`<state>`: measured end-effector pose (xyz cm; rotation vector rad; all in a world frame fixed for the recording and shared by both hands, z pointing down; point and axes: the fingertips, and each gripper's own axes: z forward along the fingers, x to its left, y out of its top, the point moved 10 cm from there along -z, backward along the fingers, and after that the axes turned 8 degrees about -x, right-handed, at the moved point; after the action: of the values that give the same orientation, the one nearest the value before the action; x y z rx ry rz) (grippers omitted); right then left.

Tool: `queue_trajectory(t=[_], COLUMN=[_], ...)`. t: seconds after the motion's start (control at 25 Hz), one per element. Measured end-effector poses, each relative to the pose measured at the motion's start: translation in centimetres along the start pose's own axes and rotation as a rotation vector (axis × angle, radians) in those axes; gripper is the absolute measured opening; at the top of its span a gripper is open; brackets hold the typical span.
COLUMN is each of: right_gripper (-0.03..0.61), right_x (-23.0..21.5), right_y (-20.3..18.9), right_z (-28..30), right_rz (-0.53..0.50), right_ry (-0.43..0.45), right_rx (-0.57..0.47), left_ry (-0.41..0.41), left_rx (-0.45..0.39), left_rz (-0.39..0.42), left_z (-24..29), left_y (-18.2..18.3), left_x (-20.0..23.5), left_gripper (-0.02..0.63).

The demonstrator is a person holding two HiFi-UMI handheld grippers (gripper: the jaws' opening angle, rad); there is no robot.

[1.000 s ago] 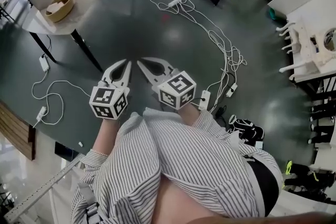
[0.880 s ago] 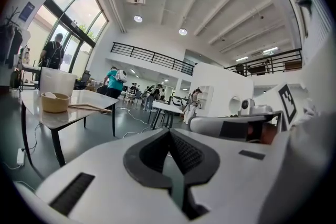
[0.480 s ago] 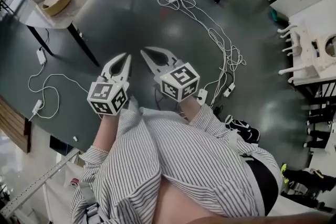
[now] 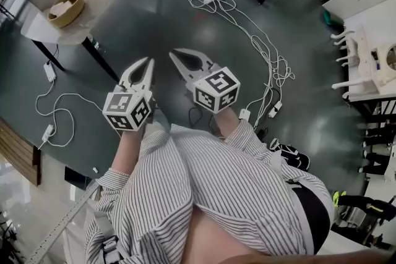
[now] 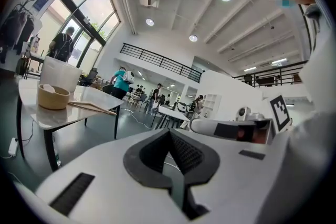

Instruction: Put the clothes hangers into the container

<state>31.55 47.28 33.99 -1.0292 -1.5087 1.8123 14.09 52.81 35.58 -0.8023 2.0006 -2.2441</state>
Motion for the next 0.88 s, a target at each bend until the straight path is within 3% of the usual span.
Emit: queue_trajectory(t=[0.32, 0.48, 0.88], right_gripper=[0.015, 0.015, 0.015], right_x=[-3.7, -4.8, -7.1], right_y=[2.0, 2.2, 1.0], right_z=[10.6, 15.8, 20.5], right_rz=[0.022, 0.021, 0.056], right_ry=[-0.041, -0.052, -0.12], right_rx=[-0.001, 0.004, 0.034], left_ry=[-0.032, -0.061, -0.103], left_rx=[0.011, -0.004, 0.05], left_rz=[0.017, -0.012, -0.052], left_z=[6.3, 9.3, 12.9], left_y=[4.8, 6.5, 6.2], left_x=[8.9, 13.3, 18.2], left_gripper=[0.011, 0.011, 0.011])
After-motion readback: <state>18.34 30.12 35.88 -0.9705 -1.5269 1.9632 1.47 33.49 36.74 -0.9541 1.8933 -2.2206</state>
